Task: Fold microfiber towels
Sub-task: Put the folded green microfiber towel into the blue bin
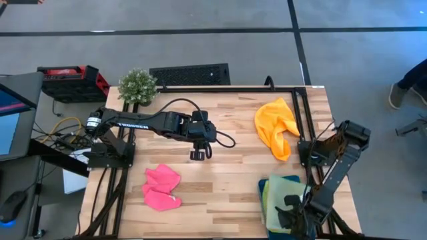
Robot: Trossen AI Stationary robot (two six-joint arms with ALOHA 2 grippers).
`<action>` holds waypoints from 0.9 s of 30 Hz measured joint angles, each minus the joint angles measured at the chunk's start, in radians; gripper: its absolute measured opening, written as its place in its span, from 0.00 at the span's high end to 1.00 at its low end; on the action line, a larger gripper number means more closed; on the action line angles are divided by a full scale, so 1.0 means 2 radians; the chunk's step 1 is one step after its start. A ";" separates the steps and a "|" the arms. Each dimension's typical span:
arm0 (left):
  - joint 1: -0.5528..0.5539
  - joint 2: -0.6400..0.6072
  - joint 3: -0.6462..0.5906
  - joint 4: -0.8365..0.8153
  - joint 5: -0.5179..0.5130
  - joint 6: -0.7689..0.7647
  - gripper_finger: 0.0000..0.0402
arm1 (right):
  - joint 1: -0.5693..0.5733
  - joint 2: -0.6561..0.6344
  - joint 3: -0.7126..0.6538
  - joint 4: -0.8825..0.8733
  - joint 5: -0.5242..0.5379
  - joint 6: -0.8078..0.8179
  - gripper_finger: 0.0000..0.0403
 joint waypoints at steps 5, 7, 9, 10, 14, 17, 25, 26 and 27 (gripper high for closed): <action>0.000 0.000 0.000 0.003 0.009 -0.003 0.68 | 0.009 0.009 0.000 0.005 -0.009 -0.001 0.96; 0.000 0.000 0.000 0.006 0.043 0.006 0.68 | 0.009 0.009 0.000 0.003 -0.009 -0.001 0.95; 0.000 0.000 0.000 0.017 0.092 0.020 0.68 | 0.005 0.009 0.000 0.003 -0.009 -0.001 0.95; 0.000 0.000 0.000 0.024 0.115 0.027 0.68 | 0.004 0.009 0.000 0.003 -0.009 -0.001 0.95; -0.001 0.000 0.000 0.040 0.154 0.041 0.68 | 0.003 0.009 0.000 -0.002 -0.009 0.002 0.95; 0.000 0.000 0.000 0.040 0.149 0.037 0.68 | 0.003 0.009 0.000 -0.007 -0.008 0.011 0.95; -0.001 0.000 0.000 0.039 0.145 0.036 0.68 | 0.002 0.009 0.000 -0.007 -0.008 0.012 0.94; -0.001 0.000 0.000 0.039 0.145 0.035 0.68 | 0.002 0.009 0.000 -0.007 -0.008 0.013 0.93; -0.001 0.000 0.000 0.039 0.145 0.036 0.68 | 0.002 0.009 0.000 -0.007 -0.008 0.017 0.91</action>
